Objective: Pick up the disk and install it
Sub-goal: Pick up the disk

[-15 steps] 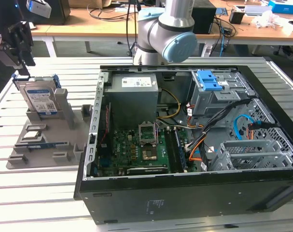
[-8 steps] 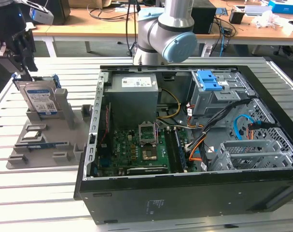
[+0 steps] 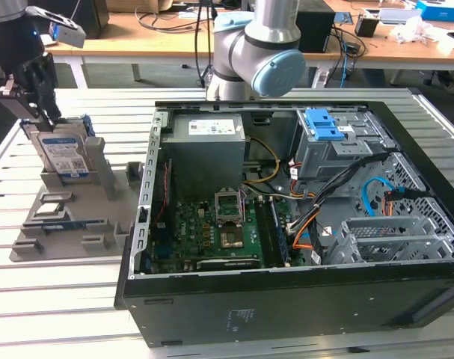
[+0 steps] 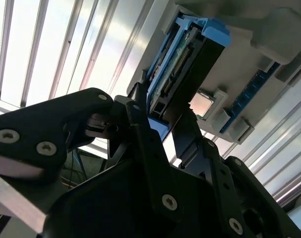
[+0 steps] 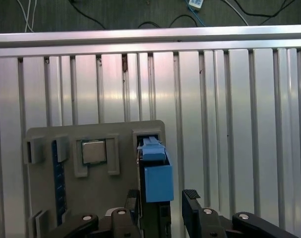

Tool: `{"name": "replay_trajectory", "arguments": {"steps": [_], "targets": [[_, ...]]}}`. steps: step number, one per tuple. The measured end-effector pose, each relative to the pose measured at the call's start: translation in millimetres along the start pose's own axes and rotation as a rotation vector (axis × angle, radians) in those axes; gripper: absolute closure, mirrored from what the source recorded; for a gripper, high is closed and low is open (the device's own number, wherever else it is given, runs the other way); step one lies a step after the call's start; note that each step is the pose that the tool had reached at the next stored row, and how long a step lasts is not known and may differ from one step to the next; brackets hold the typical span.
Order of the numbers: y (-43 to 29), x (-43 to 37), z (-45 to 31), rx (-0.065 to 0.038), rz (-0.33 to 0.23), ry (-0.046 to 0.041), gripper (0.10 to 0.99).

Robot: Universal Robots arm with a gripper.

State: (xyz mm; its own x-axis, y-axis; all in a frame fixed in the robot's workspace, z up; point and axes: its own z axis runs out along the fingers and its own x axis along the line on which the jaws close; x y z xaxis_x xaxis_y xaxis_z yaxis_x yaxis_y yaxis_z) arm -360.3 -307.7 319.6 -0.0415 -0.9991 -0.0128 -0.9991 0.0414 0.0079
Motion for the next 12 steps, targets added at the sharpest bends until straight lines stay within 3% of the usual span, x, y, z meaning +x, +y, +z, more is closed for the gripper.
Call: {"name": "replay_trajectory", "arguments": {"steps": [7,12], "targets": [[1.0,0.0,7.0,0.000,0.000,0.0006,0.604],[9.9,0.6,14.9,0.000,0.000,0.0032,0.604]]}}
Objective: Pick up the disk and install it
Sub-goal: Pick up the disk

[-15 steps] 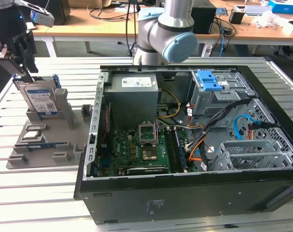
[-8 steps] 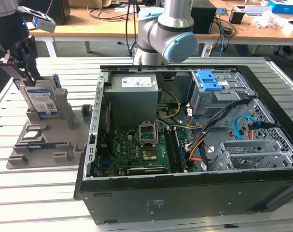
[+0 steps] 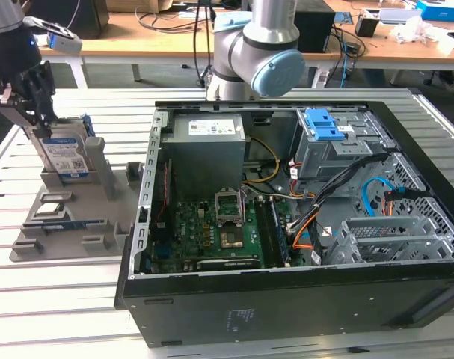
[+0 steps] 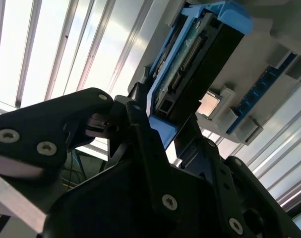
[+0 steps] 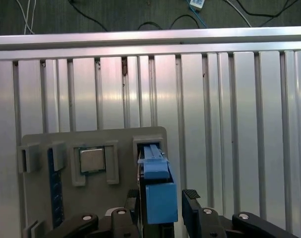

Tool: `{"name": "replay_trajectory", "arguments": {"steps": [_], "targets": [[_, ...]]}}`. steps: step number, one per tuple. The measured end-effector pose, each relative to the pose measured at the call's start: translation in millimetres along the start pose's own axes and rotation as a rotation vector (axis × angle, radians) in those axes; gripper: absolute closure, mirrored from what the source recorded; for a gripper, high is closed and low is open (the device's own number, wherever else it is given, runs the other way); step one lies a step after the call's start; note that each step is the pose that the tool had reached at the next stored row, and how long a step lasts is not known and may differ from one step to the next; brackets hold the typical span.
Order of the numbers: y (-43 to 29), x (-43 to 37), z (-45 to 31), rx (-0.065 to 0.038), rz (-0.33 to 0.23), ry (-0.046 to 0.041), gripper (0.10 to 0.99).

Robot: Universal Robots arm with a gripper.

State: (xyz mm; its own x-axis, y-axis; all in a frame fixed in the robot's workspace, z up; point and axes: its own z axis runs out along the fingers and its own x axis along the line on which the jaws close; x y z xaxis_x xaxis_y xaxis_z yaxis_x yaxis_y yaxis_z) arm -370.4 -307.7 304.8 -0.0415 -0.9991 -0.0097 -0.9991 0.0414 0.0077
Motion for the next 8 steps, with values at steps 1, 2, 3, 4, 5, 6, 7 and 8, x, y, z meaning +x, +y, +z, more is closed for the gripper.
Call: {"name": "replay_trajectory", "arguments": {"steps": [1,2,3,4,5,6,7,8], "targets": [[0.0,0.0,1.8,0.000,0.000,0.0002,0.604],[0.0,0.0,3.6,0.000,0.000,0.0010,0.604],[0.0,0.0,5.2,0.000,0.000,0.0024,0.604],[-0.3,0.0,6.5,0.000,-0.001,0.0039,0.604],[-0.9,-0.1,7.6,0.000,-0.002,0.0061,0.604],[-1.8,-0.2,8.7,0.000,-0.004,0.0086,0.604],[-2.4,-0.4,9.5,0.000,-0.005,0.0102,0.604],[-3.3,-0.5,11.2,0.001,-0.006,0.0130,0.604]]}}
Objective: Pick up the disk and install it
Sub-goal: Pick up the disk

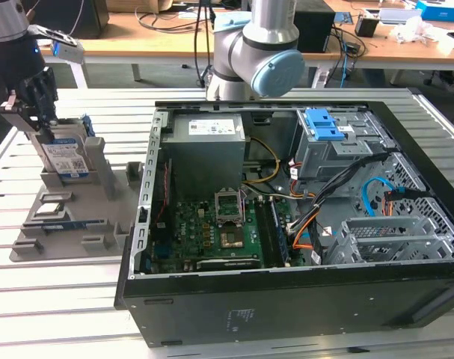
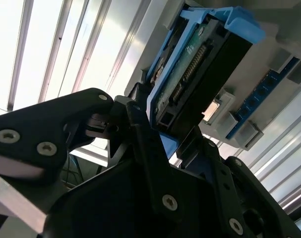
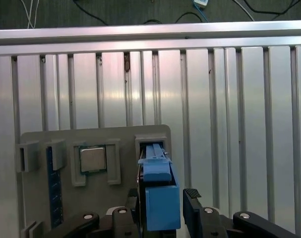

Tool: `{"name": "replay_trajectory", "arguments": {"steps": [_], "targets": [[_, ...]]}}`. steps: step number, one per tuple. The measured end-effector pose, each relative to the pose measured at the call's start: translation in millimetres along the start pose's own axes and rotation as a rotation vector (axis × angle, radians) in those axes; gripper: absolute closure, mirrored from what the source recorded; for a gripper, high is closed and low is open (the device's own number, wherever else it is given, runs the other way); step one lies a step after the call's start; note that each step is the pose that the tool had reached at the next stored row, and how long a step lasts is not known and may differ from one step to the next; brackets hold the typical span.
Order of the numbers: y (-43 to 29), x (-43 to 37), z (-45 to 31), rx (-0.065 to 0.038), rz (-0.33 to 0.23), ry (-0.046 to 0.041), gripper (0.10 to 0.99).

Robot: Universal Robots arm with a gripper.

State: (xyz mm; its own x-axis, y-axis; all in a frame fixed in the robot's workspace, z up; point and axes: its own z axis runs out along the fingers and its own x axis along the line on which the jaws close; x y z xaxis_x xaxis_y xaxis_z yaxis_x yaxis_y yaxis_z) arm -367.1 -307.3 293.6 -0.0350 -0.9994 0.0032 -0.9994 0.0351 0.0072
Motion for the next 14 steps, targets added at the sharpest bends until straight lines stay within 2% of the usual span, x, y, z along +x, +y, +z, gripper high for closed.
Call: {"name": "replay_trajectory", "arguments": {"steps": [4,8,9,14], "targets": [[-0.4,-0.1,6.2,0.000,-0.003,0.0037,0.604],[-0.4,-0.1,6.3,0.000,-0.004,0.0039,0.604],[-0.4,-0.1,6.3,0.000,-0.004,0.0039,0.722],[-0.4,0.0,6.3,0.000,-0.005,0.0039,0.722]]}}
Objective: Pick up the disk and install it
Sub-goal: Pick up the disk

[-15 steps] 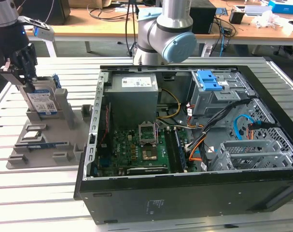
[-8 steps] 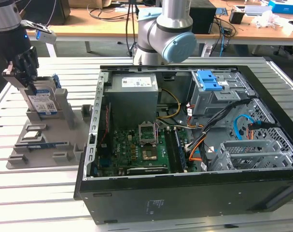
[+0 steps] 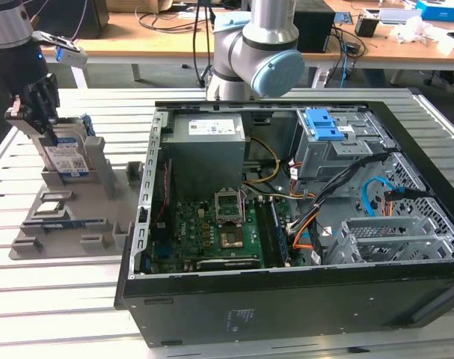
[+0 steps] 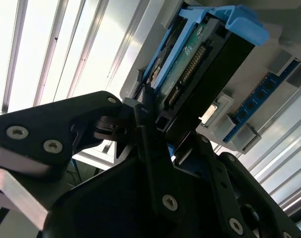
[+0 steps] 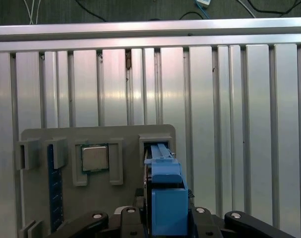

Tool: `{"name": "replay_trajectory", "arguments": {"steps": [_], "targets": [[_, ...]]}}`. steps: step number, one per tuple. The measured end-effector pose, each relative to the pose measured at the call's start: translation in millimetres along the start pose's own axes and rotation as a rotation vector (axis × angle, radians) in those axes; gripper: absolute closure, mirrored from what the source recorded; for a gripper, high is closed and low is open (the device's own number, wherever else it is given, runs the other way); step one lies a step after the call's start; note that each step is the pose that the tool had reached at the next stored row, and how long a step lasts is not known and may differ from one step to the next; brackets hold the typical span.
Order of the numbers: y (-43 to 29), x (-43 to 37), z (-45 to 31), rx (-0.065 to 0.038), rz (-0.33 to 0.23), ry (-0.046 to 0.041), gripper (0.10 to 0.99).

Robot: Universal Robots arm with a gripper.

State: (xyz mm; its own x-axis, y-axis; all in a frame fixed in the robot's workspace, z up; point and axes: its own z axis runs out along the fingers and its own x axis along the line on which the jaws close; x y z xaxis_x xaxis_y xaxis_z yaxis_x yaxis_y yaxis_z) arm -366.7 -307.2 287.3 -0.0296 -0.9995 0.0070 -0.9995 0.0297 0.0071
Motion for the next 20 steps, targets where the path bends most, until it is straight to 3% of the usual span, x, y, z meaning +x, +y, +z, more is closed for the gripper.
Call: {"name": "replay_trajectory", "arguments": {"steps": [13,20], "targets": [[0.0,0.0,-0.8,0.000,-0.001,0.0000,0.722],[0.0,-0.8,-13.7,0.000,-0.001,0.0000,0.722]]}}
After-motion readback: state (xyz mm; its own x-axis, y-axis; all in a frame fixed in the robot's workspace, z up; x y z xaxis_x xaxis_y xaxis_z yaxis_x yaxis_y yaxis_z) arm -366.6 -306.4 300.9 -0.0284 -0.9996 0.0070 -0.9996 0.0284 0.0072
